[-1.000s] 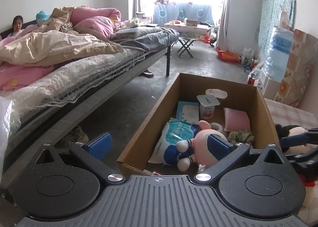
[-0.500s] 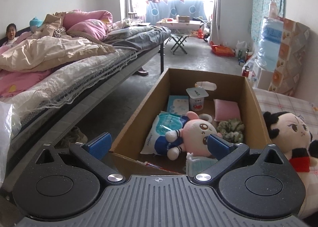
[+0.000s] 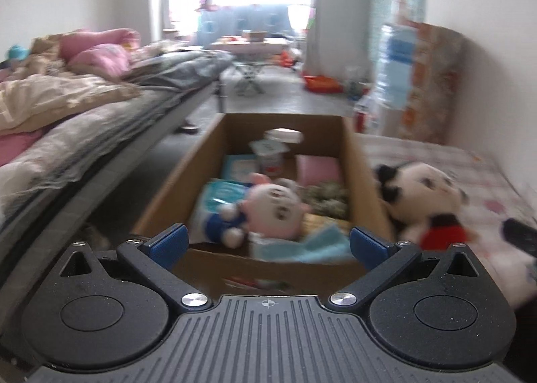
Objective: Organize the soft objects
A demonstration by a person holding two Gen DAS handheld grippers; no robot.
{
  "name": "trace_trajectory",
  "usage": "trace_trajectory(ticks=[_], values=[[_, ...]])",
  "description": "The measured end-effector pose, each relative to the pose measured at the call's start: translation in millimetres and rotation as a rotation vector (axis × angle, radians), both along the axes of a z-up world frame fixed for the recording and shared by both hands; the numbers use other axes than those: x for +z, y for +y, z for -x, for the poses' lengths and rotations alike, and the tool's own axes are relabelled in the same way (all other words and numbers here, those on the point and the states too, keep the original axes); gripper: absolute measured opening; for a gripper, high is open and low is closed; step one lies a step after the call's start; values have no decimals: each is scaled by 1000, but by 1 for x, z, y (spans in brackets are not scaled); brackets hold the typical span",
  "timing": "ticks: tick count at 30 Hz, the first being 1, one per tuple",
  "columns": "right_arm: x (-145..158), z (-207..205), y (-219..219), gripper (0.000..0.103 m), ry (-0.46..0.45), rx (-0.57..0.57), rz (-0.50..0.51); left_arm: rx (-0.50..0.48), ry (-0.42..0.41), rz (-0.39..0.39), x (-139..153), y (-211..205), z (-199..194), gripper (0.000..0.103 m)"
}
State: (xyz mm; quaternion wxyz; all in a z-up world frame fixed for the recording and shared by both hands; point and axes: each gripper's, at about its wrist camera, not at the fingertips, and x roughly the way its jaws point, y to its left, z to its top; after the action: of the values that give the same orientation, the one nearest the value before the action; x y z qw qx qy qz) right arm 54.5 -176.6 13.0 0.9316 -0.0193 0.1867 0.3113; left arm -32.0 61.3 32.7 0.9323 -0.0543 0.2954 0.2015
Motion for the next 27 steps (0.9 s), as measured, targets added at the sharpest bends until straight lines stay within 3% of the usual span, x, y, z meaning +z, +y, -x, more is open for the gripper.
trace_trajectory(ticks=[5, 9, 16, 27], values=[[-12, 21, -15, 103, -6, -151, 91, -110, 60, -40, -10, -33, -3, 103], [-16, 32, -30, 103, 7, -241, 89, -157, 61, -71, -17, -49, -5, 103], [-13, 40, -38, 103, 71, -309, 64, -164, 59, -56, -22, -50, -4, 103], [-13, 39, -20, 103, 164, -305, 51, -128, 124, -78, -25, -43, -3, 103]])
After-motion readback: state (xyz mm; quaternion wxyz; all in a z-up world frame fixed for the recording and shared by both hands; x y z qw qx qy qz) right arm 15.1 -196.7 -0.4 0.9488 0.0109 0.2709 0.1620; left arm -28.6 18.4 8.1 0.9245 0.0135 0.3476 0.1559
